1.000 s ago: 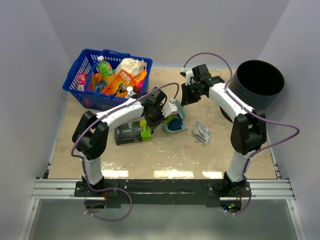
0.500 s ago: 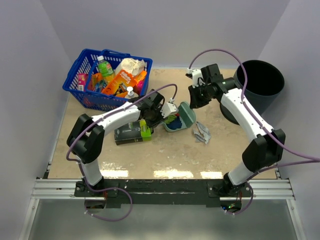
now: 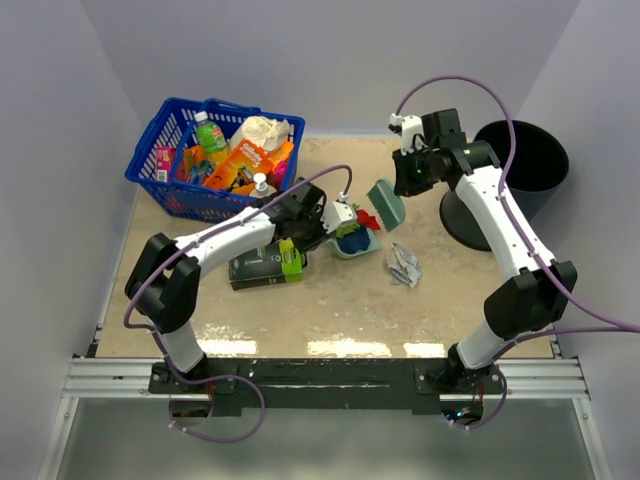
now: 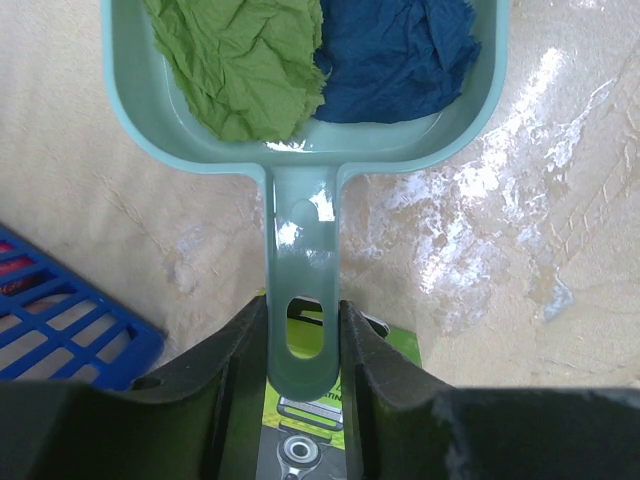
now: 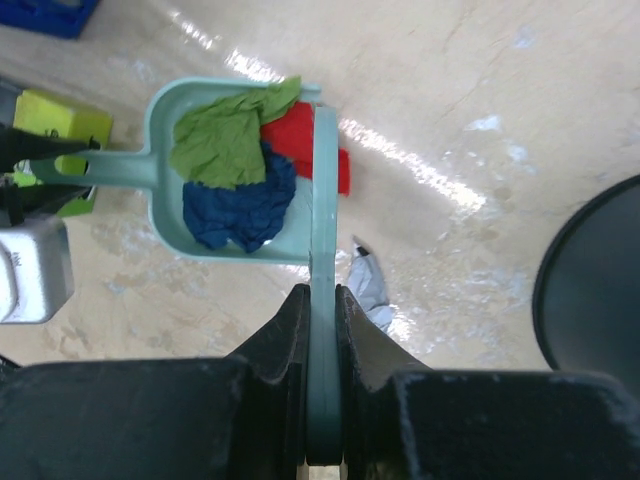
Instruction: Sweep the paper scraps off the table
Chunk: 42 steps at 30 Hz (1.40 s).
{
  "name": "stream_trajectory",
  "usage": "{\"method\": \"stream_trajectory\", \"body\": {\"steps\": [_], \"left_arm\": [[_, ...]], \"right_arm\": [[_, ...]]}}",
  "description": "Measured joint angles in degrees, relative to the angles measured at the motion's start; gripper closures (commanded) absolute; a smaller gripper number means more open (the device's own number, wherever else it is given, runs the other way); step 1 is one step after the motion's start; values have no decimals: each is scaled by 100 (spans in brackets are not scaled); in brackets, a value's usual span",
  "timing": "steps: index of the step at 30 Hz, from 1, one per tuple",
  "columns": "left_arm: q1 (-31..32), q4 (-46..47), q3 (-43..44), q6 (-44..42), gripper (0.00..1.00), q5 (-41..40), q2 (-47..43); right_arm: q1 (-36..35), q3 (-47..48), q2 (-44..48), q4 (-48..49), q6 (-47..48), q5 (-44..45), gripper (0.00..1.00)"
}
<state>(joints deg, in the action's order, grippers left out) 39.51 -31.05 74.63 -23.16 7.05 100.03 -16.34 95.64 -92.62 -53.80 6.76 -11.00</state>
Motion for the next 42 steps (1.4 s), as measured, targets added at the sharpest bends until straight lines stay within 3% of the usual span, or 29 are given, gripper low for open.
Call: {"method": "stream_trajectory", "body": {"steps": [12,21,31,42], "left_arm": [[0,138,-142,-39,100,275,-407],[0,52,863,11,100,481,-415],[0,-39,2675,168,100,734,293],[0,-136,2940,354,100,817,566]], "right_arm": [[531,988,11,83,-37,402,100],[1012,1923,175,855,-374,643,100],[1156,1934,761,1578,-109,1934,100],[1751,876,1207,1775,702,2946,100]]}}
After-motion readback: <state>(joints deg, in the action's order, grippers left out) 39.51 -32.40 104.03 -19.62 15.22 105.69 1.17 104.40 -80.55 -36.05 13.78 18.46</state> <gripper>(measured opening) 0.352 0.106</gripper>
